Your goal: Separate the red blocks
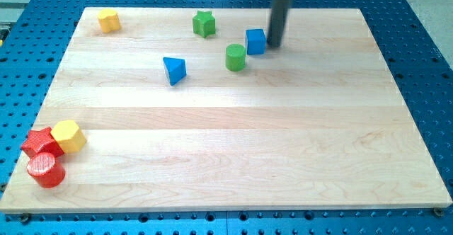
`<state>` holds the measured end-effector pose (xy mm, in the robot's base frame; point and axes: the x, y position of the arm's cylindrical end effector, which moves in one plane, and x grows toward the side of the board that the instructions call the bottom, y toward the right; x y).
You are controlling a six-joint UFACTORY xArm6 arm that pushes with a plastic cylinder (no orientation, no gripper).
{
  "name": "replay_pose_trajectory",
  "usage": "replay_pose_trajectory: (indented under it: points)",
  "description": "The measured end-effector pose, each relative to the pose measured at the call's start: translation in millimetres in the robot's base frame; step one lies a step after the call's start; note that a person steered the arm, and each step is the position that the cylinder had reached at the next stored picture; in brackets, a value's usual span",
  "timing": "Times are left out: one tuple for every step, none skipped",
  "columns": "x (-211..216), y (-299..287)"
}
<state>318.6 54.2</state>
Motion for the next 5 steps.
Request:
replay_pose_trajectory:
  points:
    - [50.9, -110.5]
    - [51.6, -62.2]
    - [76.9, -24.0]
    - [101.0, -30.3]
    - [180.2, -62.7]
